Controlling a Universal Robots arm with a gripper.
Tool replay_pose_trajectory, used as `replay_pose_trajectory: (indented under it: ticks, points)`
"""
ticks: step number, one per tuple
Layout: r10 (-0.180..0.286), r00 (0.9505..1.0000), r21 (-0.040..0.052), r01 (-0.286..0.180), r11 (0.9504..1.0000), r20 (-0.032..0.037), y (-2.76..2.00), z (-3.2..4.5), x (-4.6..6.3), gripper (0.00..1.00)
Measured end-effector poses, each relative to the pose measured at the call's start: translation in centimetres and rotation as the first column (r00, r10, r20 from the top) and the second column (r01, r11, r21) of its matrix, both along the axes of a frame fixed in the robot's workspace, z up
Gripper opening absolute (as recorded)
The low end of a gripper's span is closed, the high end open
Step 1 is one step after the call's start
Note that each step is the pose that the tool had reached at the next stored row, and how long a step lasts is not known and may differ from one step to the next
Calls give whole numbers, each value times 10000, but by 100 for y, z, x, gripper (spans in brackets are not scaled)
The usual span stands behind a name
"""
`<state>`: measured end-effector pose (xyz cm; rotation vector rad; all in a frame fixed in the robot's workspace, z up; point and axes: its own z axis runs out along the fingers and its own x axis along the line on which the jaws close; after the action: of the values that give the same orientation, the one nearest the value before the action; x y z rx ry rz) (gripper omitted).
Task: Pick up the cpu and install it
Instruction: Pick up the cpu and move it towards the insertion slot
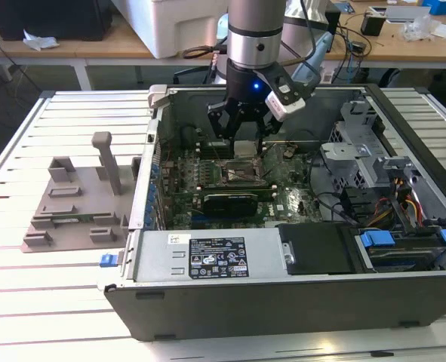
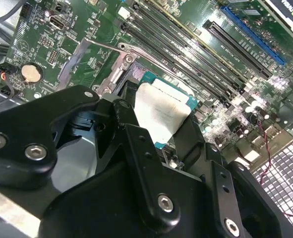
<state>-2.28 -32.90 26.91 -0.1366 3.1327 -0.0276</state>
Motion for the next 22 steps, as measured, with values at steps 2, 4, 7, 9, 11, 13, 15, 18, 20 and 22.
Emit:
replay_pose_trajectory:
  ticks: [2,4,7,9,11,13,15,18,20,22]
  points:
    - [-1,10000,1,1,10000,0,1,-33,0,55]
    - [0,10000,0,0,10000,0,2,-63,0,55]
    - [0,10000,-6,0,10000,-1,19,-108,0,55]
    - [4,10000,-14,-4,10000,0,61,-133,0,55]
    - [3,10000,-19,-3,10000,0,108,-143,3,55]
    - [4,10000,-21,-4,10000,-1,117,-145,4,55]
    - [5,10000,-21,-5,10000,0,117,-145,4,55]
    - [4,10000,-22,-4,10000,0,118,-145,4,55]
    - [4,10000,-22,-4,10000,0,118,-145,4,55]
    - [4,10000,-23,-4,10000,0,118,-146,4,55]
